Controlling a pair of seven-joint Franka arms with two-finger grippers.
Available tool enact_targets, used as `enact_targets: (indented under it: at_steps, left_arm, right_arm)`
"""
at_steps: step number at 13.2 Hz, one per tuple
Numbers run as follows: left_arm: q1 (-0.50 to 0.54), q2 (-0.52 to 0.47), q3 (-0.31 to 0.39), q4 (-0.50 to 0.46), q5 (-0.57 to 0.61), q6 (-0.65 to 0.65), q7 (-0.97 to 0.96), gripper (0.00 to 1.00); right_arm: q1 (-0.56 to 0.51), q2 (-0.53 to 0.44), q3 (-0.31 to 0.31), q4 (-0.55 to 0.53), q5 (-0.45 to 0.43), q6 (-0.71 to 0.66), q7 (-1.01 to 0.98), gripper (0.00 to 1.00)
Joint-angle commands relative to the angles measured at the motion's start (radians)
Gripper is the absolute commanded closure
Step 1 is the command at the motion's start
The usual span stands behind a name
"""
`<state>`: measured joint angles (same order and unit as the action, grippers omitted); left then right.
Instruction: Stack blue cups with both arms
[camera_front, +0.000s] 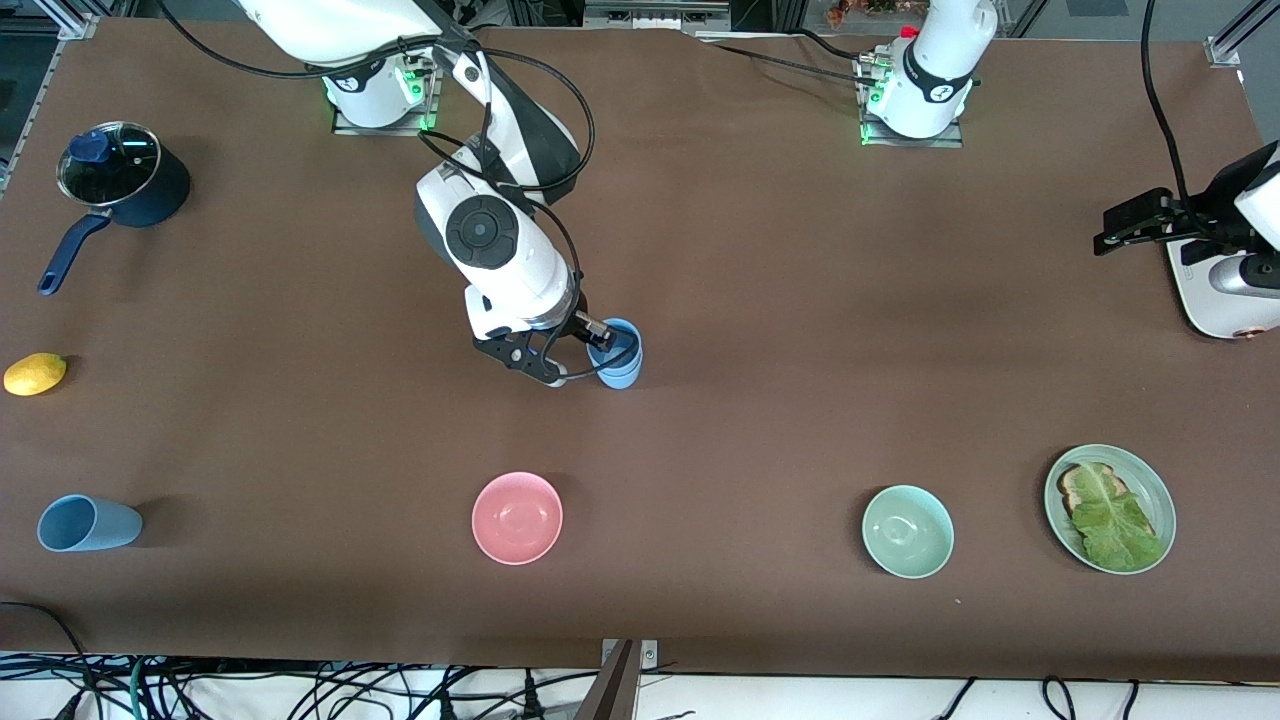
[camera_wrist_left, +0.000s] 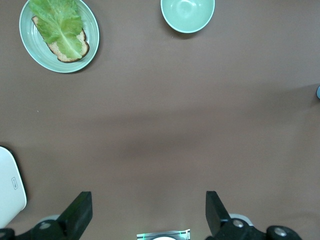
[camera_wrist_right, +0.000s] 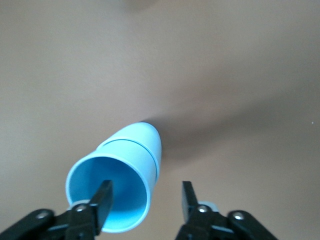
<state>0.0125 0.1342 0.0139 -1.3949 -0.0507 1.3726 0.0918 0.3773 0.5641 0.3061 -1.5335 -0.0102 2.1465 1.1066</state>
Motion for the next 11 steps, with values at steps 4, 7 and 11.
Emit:
enact_targets:
  at_steps: [4,7,11]
  left_arm:
    - [0.0,-0.01,0.001,-0.001,-0.012,-0.024,0.0,0.0]
    - [0.0,-0.01,0.001,-0.001,-0.011,-0.026,0.0,0.0]
    - [-0.002,-0.008,0.001,-0.001,-0.009,-0.026,0.0,0.0]
  right_arm:
    - [0.002,-0.145,-0.088,0.012,-0.019,-0.146,-0.164,0.0]
    - [0.002,-0.223,-0.186,0.01,-0.013,-0.316,-0.414,0.0]
    - [0.002,-0.3,-0.356,0.009,-0.005,-0.496,-0.751,0.0]
